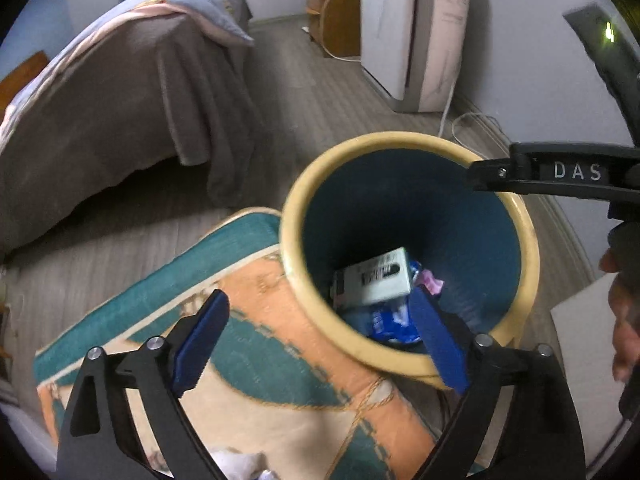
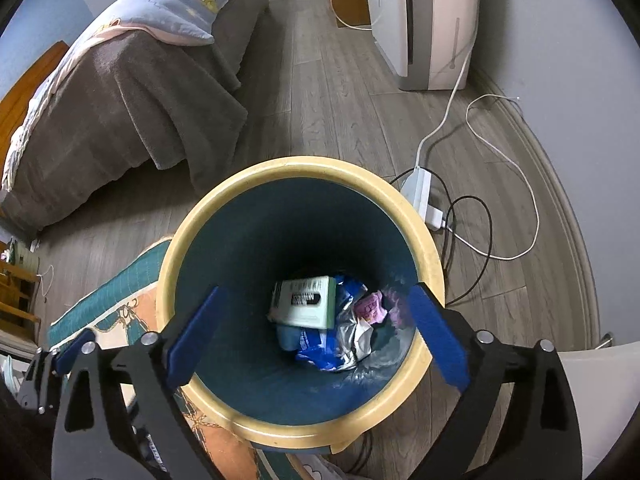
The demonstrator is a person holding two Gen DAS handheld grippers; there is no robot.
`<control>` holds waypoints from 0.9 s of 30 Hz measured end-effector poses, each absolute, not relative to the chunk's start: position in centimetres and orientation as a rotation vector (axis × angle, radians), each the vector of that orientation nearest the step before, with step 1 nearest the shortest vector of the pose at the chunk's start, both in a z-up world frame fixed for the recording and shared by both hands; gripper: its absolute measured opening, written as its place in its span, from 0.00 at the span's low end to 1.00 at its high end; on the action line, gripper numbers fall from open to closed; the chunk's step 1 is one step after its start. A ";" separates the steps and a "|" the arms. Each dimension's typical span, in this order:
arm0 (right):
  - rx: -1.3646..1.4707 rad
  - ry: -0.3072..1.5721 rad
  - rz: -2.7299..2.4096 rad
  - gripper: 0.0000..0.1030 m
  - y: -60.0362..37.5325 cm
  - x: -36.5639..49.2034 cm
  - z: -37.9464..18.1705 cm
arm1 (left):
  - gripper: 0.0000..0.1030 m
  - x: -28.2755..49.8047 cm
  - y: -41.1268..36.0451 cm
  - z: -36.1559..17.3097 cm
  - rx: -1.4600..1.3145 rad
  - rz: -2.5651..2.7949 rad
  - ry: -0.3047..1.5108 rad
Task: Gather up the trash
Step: 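Open both tools to drop the wipes pack and medicine box into the bin, then move the right tool to the mat and grasp the white tissue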
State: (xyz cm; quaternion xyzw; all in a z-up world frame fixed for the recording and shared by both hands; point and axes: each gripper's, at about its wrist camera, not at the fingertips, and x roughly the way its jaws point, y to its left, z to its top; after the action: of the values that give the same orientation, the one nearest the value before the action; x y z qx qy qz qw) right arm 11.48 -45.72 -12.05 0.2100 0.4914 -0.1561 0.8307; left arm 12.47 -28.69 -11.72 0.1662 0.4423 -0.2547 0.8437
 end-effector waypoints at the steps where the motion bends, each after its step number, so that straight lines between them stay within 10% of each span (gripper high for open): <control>1: 0.445 1.042 -0.335 0.93 -45.6 11.4 -12.0 | 0.90 12.4 -27.9 -11.5 0.339 -0.525 0.934; 27: 0.312 0.960 -0.146 0.94 -31.7 4.8 -3.8 | 0.93 1.8 -4.3 -0.4 0.210 -0.260 0.777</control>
State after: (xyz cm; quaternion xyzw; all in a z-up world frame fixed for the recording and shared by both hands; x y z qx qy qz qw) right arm 4.84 -31.70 -3.84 0.1492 0.4597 -0.0701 0.8727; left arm 1.78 -4.28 -0.42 0.1020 0.3769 -0.1263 0.9119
